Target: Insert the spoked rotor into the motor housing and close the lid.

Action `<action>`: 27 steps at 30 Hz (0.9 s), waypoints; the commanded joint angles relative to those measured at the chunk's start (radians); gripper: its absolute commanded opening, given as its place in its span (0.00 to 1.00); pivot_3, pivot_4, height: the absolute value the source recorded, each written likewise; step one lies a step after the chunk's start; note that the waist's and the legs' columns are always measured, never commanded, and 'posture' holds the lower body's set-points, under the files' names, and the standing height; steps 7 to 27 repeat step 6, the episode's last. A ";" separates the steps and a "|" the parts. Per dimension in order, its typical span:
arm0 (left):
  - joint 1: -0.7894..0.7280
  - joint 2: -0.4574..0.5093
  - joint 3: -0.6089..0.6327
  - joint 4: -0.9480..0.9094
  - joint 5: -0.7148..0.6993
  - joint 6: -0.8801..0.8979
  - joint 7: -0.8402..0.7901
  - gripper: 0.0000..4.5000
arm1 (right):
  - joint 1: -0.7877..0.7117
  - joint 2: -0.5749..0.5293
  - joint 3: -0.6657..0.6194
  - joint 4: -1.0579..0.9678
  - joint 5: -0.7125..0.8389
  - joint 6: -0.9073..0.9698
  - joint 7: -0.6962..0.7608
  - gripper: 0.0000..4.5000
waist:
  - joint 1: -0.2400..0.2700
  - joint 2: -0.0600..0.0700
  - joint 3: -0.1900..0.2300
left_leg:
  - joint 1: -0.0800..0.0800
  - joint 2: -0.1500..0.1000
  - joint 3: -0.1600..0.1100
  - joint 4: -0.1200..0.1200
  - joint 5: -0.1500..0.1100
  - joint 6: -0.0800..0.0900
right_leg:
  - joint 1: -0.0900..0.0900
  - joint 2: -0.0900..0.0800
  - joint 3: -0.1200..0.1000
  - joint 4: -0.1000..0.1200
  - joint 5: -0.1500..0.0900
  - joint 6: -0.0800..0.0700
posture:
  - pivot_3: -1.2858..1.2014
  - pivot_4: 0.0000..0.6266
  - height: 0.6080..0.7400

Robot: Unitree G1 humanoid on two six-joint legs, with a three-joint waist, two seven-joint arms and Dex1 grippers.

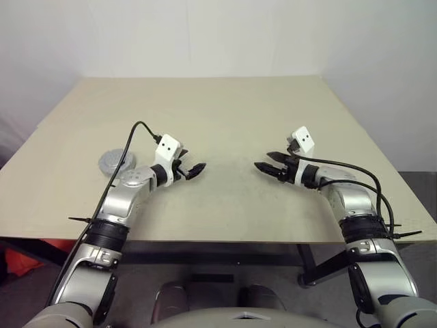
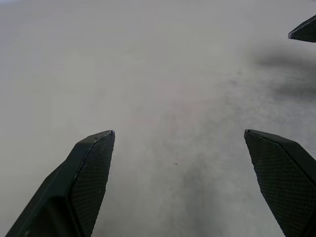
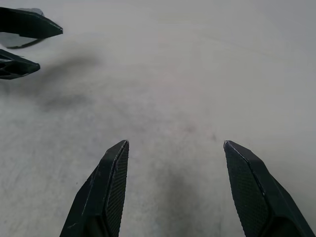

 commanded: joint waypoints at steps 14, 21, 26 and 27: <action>-0.008 -0.034 0.037 -0.047 0.037 -0.058 0.021 0.99 | -0.026 0.020 -0.030 -0.004 -0.057 -0.154 -0.114 0.77 | 0.001 0.000 0.000 | 0.000 0.000 0.000 0.000 0.000 0.000 | 0.000 0.000 0.000 0.000 0.000 0.000 | 0.52 0.00 1.00; -0.008 -0.034 0.037 -0.047 0.037 -0.058 0.021 0.99 | -0.026 0.020 -0.030 -0.004 -0.057 -0.154 -0.114 0.77 | 0.001 0.000 0.000 | 0.000 0.000 0.000 0.000 0.000 0.000 | 0.000 0.000 0.000 0.000 0.000 0.000 | 0.52 0.00 1.00; -0.008 -0.034 0.037 -0.047 0.037 -0.058 0.021 0.99 | -0.026 0.020 -0.030 -0.004 -0.057 -0.154 -0.114 0.77 | 0.001 0.000 0.000 | 0.000 0.000 0.000 0.000 0.000 0.000 | 0.000 0.000 0.000 0.000 0.000 0.000 | 0.52 0.00 1.00; -0.008 -0.034 0.037 -0.047 0.037 -0.058 0.021 0.99 | -0.026 0.020 -0.030 -0.004 -0.057 -0.154 -0.114 0.77 | 0.001 0.000 0.000 | 0.000 0.000 0.000 0.000 0.000 0.000 | 0.000 0.000 0.000 0.000 0.000 0.000 | 0.52 0.00 1.00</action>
